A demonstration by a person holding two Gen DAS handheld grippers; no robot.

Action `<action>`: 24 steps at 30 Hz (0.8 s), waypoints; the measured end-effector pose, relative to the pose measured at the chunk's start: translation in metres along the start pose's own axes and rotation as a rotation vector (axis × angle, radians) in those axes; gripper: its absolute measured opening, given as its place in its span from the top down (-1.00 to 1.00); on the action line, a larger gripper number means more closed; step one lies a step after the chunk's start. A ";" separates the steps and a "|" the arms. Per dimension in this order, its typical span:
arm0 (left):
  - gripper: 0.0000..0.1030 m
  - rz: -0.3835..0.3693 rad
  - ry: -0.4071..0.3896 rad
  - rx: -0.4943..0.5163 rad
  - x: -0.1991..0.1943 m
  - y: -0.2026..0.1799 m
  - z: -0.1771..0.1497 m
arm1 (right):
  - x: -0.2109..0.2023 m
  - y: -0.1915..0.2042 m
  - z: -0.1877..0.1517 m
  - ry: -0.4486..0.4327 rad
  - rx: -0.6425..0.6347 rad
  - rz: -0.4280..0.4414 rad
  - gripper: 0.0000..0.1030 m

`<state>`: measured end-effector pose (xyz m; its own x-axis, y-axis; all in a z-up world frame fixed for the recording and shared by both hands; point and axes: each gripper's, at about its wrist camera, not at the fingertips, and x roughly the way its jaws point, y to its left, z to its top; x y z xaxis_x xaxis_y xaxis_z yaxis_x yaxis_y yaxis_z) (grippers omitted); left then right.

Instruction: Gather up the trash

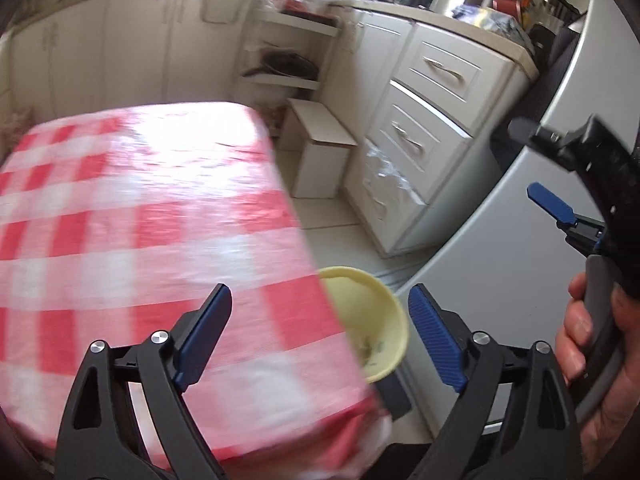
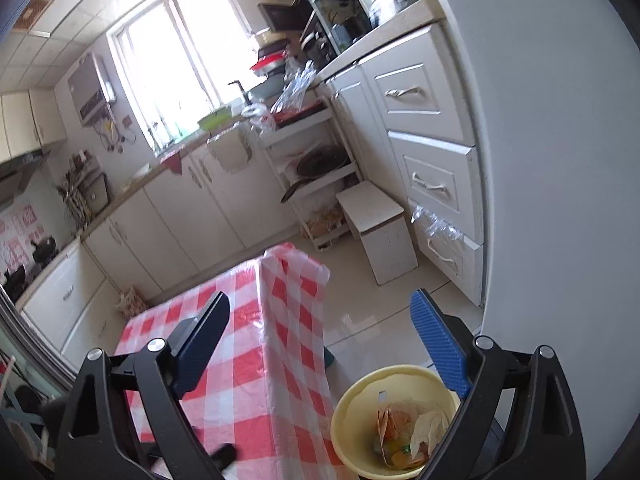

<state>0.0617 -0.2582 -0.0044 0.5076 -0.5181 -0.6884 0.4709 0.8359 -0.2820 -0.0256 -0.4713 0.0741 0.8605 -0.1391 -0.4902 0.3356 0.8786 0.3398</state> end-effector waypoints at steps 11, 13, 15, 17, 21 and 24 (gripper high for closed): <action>-0.84 0.270 -0.077 -0.074 -0.100 0.110 -0.012 | 0.033 0.091 -0.048 0.143 -0.221 0.064 -0.75; -0.84 0.300 -0.082 -0.074 -0.110 0.118 -0.013 | 0.036 0.104 -0.058 0.162 -0.243 0.077 -0.75; -0.84 0.321 -0.092 -0.087 -0.121 0.130 -0.016 | 0.037 0.117 -0.069 0.178 -0.257 0.090 -0.75; -0.84 0.333 -0.097 -0.092 -0.129 0.135 -0.020 | 0.037 0.128 -0.076 0.186 -0.276 0.102 -0.75; -0.85 0.358 -0.091 -0.073 -0.141 0.138 -0.025 | 0.026 0.143 -0.086 0.171 -0.280 0.131 -0.75; -0.85 0.379 -0.103 -0.052 -0.157 0.137 -0.030 | 0.002 0.154 -0.093 0.123 -0.289 0.149 -0.75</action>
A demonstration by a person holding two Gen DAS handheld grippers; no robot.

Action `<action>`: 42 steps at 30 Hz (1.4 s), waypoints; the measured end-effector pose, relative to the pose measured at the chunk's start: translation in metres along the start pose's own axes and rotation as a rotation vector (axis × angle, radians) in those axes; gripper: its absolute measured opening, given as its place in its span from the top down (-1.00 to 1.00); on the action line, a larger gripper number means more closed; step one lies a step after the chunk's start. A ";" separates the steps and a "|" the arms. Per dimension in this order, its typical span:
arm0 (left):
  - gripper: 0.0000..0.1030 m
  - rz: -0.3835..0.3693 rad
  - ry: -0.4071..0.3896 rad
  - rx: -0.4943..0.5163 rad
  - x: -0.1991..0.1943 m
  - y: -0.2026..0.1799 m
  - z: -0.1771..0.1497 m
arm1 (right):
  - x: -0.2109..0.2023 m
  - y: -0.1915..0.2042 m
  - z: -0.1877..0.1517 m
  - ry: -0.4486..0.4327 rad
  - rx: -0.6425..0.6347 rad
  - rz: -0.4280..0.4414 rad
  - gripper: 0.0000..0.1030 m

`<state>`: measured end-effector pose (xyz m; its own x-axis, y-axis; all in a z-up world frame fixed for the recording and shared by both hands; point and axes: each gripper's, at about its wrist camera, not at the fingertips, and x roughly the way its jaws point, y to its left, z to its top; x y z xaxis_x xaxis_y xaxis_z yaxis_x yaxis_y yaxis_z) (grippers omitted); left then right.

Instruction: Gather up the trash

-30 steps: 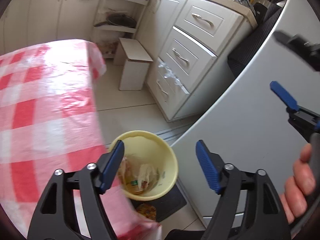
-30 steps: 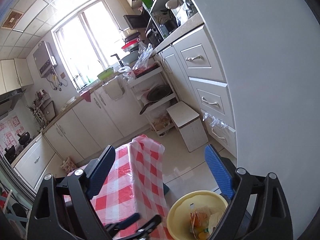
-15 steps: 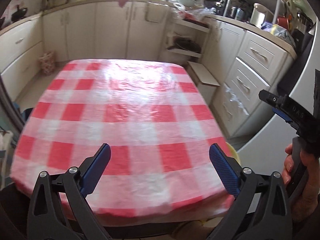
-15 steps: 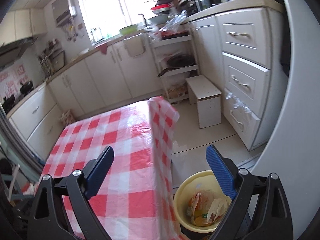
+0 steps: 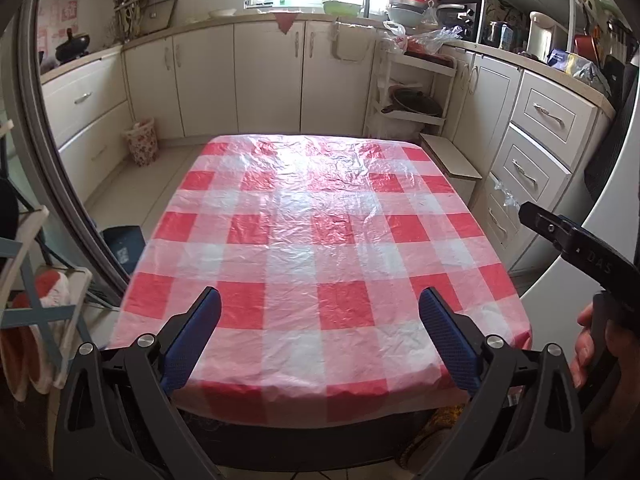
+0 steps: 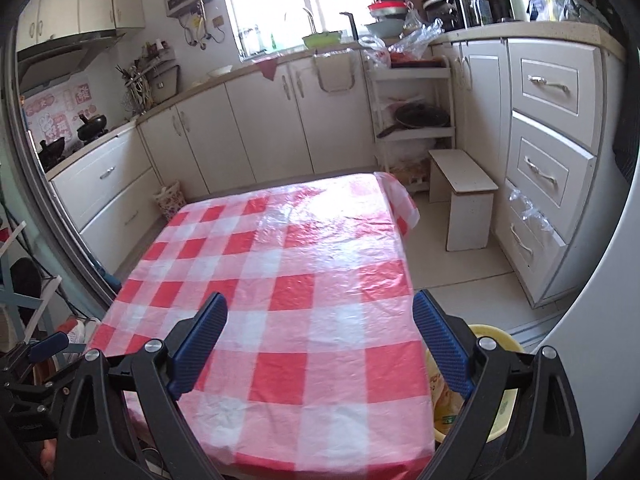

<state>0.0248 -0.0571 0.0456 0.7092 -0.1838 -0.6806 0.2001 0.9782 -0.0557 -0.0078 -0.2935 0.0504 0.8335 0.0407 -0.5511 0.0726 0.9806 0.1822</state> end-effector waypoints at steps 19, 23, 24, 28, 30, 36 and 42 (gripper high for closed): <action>-0.85 -0.013 -0.053 0.085 -0.139 0.002 -0.041 | -0.189 0.072 -0.056 -0.111 -0.023 -0.134 -0.86; -0.85 -0.020 -0.053 0.090 -0.153 0.001 -0.054 | -0.198 0.069 -0.077 -0.108 0.026 -0.124 -0.86; -0.85 -0.017 -0.056 0.091 -0.156 0.002 -0.055 | -0.200 0.068 -0.080 -0.108 0.037 -0.122 -0.86; -0.85 -0.006 -0.047 0.092 -0.160 0.002 -0.058 | -0.202 0.068 -0.082 -0.118 0.049 -0.126 -0.86; -0.85 -0.011 -0.046 0.089 -0.161 0.002 -0.057 | -0.203 0.071 -0.082 -0.121 0.045 -0.128 -0.86; -0.85 -0.036 -0.060 0.078 -0.168 0.003 -0.056 | -0.205 0.076 -0.084 -0.131 0.028 -0.124 -0.86; -0.85 -0.046 -0.069 0.089 -0.170 -0.002 -0.058 | -0.205 0.076 -0.084 -0.132 0.027 -0.125 -0.86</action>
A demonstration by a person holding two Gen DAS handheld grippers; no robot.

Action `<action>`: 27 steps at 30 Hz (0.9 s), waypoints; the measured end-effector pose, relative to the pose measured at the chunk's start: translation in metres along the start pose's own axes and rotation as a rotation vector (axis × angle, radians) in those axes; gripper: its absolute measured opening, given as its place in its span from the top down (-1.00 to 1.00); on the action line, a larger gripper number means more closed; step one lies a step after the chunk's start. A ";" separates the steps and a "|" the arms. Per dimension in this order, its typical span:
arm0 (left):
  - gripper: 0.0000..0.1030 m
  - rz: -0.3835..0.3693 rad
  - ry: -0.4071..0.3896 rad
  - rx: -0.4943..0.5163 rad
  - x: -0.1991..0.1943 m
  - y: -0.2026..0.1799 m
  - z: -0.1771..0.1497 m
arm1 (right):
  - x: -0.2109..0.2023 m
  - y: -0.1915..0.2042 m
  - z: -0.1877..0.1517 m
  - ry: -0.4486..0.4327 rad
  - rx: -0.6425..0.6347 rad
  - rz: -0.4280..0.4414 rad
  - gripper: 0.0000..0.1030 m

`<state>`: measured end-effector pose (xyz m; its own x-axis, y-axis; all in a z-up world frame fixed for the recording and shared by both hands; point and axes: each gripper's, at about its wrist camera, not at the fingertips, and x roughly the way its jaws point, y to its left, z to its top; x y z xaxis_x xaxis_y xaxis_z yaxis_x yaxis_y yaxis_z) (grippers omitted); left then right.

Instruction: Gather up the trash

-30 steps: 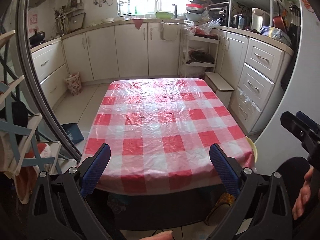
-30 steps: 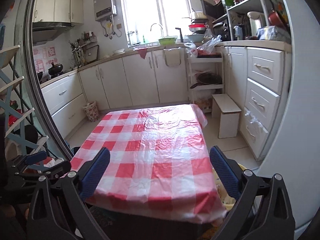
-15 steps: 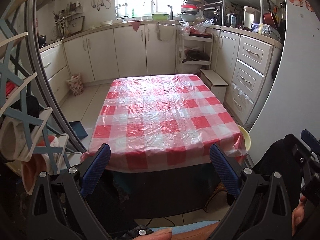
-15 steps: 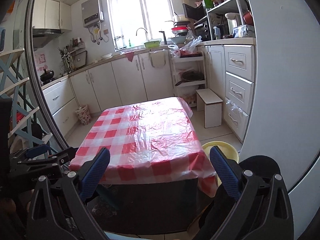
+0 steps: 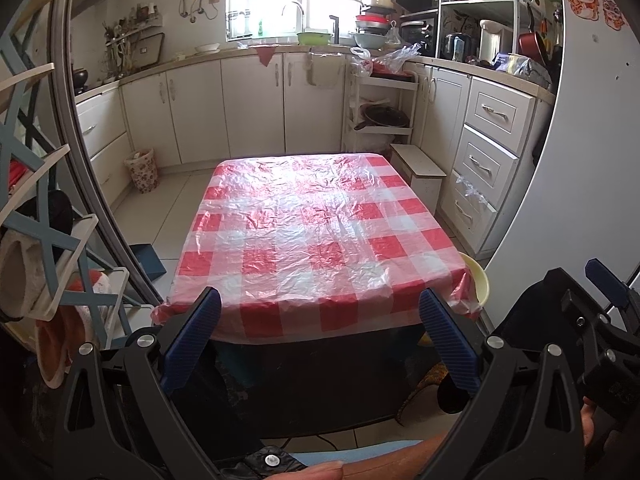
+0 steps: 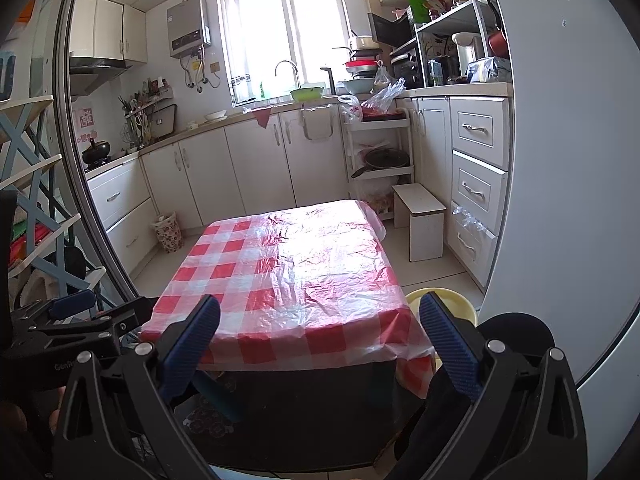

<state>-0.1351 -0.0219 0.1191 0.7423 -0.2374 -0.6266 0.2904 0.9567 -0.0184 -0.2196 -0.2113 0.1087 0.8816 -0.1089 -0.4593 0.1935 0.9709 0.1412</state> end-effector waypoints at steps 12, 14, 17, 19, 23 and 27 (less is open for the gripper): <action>-0.85 0.008 0.009 0.006 0.001 0.000 -0.002 | 0.000 0.000 0.000 -0.002 -0.001 -0.002 -0.86; -0.85 0.007 0.010 0.004 0.001 0.001 -0.002 | 0.000 0.000 0.000 -0.001 -0.002 -0.003 -0.86; -0.85 0.019 0.009 0.003 0.001 0.001 -0.002 | -0.001 -0.002 -0.001 0.002 -0.002 -0.003 -0.86; -0.85 0.022 0.010 0.000 0.001 0.001 -0.003 | -0.001 -0.002 -0.002 0.002 -0.002 -0.003 -0.86; -0.85 0.024 0.011 -0.002 0.002 0.001 -0.003 | -0.001 -0.003 -0.002 0.007 -0.004 -0.002 -0.86; -0.85 0.024 0.013 0.004 0.002 0.000 -0.004 | -0.002 -0.005 -0.004 0.008 -0.006 -0.001 -0.86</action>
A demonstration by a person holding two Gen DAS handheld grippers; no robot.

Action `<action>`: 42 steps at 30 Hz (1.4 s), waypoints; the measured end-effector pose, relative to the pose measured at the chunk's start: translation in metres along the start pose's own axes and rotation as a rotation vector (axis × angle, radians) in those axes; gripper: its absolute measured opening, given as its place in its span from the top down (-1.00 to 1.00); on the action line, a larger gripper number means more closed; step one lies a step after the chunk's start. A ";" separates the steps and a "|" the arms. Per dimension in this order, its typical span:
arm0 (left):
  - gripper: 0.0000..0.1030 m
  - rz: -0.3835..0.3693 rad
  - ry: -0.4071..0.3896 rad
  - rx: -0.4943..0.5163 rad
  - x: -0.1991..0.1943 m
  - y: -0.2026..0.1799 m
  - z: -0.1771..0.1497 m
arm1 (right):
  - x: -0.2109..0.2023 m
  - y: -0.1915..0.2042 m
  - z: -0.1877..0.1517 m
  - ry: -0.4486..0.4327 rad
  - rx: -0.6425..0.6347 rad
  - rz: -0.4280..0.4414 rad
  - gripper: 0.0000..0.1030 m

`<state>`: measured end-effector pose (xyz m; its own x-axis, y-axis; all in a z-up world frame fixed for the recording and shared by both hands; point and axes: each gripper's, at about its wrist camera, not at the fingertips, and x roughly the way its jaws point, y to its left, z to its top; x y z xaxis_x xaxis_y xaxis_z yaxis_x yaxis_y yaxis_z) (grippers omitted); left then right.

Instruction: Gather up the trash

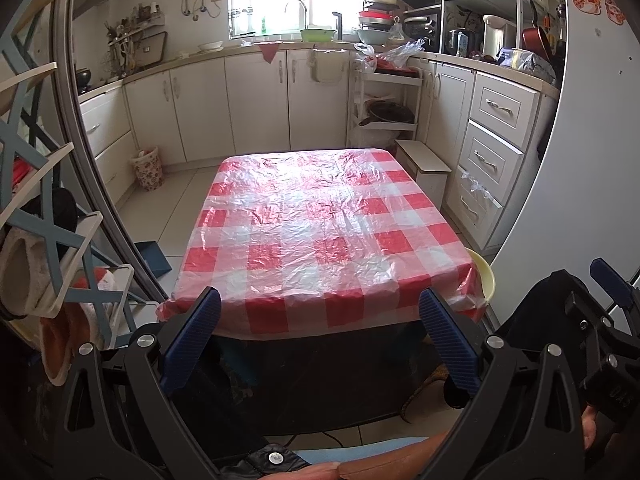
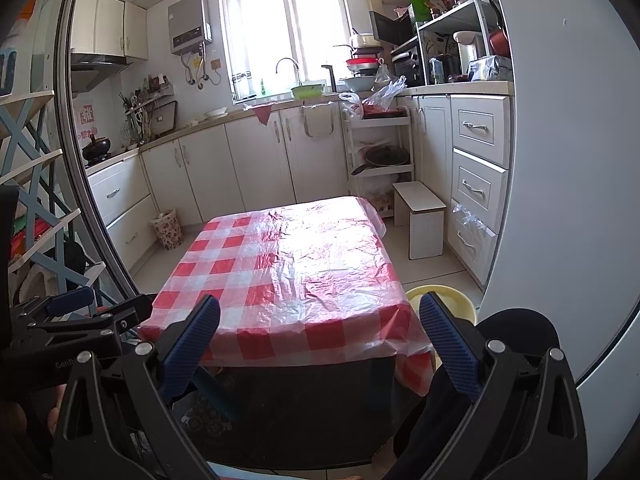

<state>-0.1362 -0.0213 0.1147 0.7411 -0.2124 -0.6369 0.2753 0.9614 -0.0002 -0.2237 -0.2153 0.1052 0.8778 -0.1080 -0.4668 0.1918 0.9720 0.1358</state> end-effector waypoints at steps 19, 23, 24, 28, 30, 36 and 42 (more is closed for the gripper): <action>-0.85 0.000 0.002 0.000 0.000 -0.002 0.000 | 0.000 -0.001 0.000 0.000 0.002 0.001 -0.86; -0.85 0.001 0.002 0.000 0.000 -0.002 0.000 | 0.000 0.000 0.000 -0.001 0.002 0.000 -0.86; -0.85 0.000 0.002 0.000 0.000 -0.002 0.000 | 0.000 0.000 0.000 -0.001 0.002 0.000 -0.86; -0.85 0.001 0.002 0.000 0.000 -0.002 0.000 | 0.000 -0.001 -0.001 -0.005 -0.002 -0.002 -0.86; -0.85 0.000 0.003 0.001 0.000 -0.002 -0.001 | 0.000 -0.001 0.000 -0.004 -0.001 -0.002 -0.86; -0.85 -0.001 0.004 0.000 0.000 -0.002 -0.001 | 0.000 -0.001 -0.001 -0.006 0.000 -0.003 -0.86; -0.85 -0.003 0.007 0.001 0.001 -0.005 -0.004 | 0.000 -0.001 0.000 -0.006 -0.002 -0.005 -0.86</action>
<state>-0.1398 -0.0259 0.1111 0.7359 -0.2135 -0.6426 0.2777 0.9607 -0.0012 -0.2245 -0.2164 0.1049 0.8794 -0.1142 -0.4622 0.1955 0.9718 0.1319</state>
